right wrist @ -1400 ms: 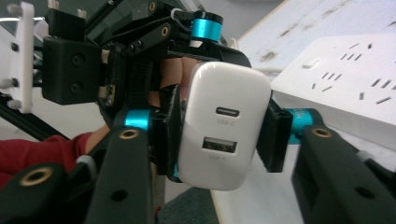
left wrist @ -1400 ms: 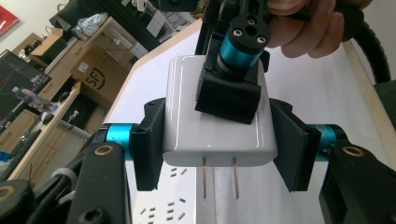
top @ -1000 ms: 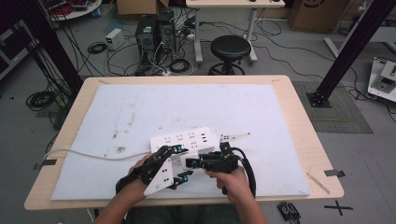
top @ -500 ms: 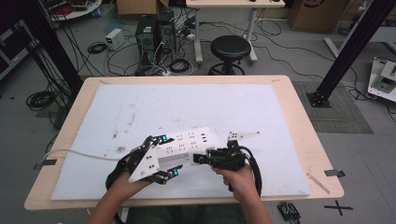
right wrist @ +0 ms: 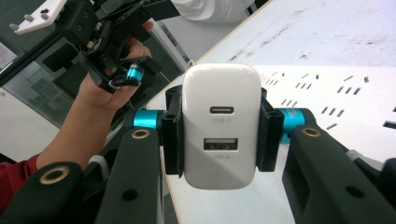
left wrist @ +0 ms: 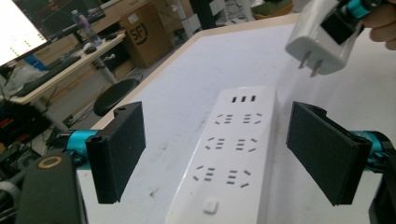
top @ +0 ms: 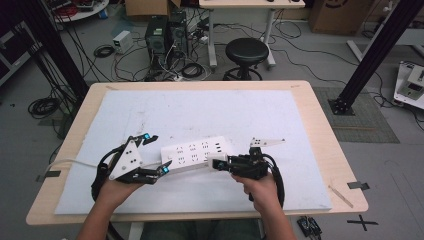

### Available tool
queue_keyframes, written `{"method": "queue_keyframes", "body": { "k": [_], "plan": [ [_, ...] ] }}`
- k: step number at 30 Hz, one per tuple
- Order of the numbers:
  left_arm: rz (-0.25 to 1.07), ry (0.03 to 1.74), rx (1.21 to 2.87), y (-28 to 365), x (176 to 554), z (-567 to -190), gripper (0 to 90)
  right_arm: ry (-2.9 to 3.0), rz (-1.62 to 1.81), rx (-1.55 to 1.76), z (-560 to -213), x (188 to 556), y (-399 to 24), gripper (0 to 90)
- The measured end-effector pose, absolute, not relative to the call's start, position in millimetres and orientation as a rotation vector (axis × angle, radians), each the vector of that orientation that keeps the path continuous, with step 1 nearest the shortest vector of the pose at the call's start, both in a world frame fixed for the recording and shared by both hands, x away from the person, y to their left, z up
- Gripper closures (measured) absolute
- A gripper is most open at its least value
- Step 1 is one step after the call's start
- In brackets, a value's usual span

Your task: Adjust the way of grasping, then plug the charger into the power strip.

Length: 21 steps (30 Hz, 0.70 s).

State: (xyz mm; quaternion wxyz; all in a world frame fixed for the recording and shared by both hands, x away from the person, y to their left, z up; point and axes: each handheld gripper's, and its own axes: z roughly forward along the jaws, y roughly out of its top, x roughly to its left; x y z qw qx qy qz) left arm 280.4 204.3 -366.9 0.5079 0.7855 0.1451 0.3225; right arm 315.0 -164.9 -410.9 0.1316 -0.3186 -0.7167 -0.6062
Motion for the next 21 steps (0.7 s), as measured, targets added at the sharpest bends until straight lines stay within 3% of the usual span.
{"method": "queue_keyframes", "body": {
  "k": [21],
  "plan": [
    [0.814,0.462,1.886,230.1,293.8,-368.3,19.7,-2.501,-1.833,-0.858,-396.7,344.6,-139.0,63.2]
  ]
}}
